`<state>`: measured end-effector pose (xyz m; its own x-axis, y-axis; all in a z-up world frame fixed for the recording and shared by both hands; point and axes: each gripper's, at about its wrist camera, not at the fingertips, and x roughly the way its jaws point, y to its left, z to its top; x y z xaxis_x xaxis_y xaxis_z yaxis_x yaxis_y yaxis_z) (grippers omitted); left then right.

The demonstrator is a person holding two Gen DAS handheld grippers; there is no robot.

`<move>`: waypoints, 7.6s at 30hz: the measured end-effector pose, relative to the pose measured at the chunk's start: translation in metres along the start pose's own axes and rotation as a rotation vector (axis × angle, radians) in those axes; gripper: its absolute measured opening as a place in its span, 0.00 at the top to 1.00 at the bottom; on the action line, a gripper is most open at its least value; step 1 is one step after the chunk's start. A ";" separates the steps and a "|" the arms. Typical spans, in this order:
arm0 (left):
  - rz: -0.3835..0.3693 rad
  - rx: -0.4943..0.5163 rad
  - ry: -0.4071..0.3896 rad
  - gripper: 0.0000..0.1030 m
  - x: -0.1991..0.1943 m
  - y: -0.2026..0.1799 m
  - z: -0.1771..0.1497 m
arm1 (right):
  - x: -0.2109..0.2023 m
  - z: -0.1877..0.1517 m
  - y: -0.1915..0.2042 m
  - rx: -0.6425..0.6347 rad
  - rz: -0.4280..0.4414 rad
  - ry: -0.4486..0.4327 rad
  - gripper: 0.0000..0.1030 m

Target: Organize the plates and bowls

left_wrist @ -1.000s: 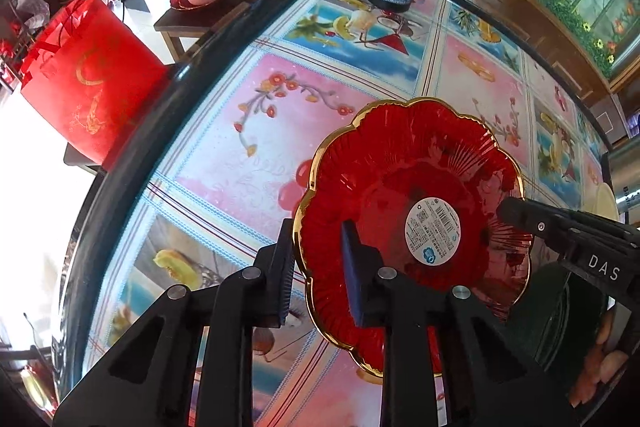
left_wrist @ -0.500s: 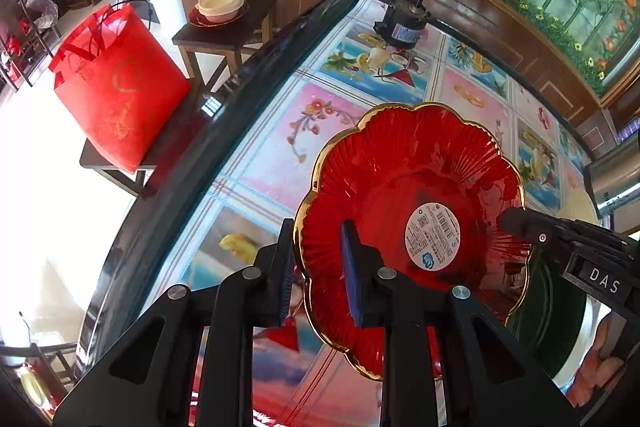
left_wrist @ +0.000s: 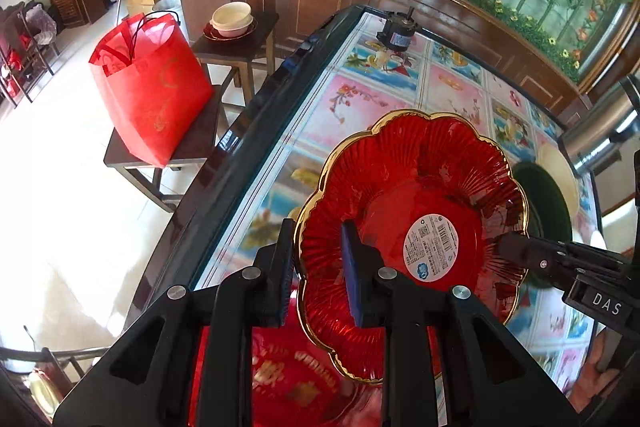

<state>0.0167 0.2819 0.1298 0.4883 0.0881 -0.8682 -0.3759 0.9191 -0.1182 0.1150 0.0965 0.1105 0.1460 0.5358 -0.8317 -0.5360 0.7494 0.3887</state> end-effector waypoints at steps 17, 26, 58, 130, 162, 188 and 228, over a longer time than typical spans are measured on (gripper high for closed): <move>-0.026 0.076 0.068 0.79 -0.013 0.043 -0.079 | 0.012 -0.100 0.046 0.134 0.012 0.033 0.90; -0.026 0.095 0.116 0.78 0.003 0.054 -0.101 | 0.030 -0.125 0.049 0.162 -0.021 0.066 0.90; 0.064 0.150 0.095 0.76 0.027 0.070 -0.110 | 0.070 -0.123 0.079 0.057 -0.210 0.132 0.87; -0.118 0.262 -0.051 0.35 -0.030 -0.155 -0.065 | -0.096 -0.138 -0.057 0.252 -0.342 -0.166 0.28; -0.060 0.275 -0.031 0.35 0.021 -0.213 -0.038 | -0.115 -0.107 -0.126 0.264 -0.326 -0.190 0.25; -0.040 0.260 -0.014 0.35 0.045 -0.221 -0.025 | -0.104 -0.077 -0.151 0.249 -0.329 -0.173 0.24; -0.026 0.221 0.039 0.35 0.075 -0.228 -0.013 | -0.081 -0.033 -0.189 0.235 -0.267 -0.106 0.24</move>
<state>0.1289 0.0740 0.0852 0.4635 0.0525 -0.8846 -0.1801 0.9830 -0.0361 0.1768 -0.1013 0.0911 0.3470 0.3377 -0.8749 -0.2636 0.9304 0.2546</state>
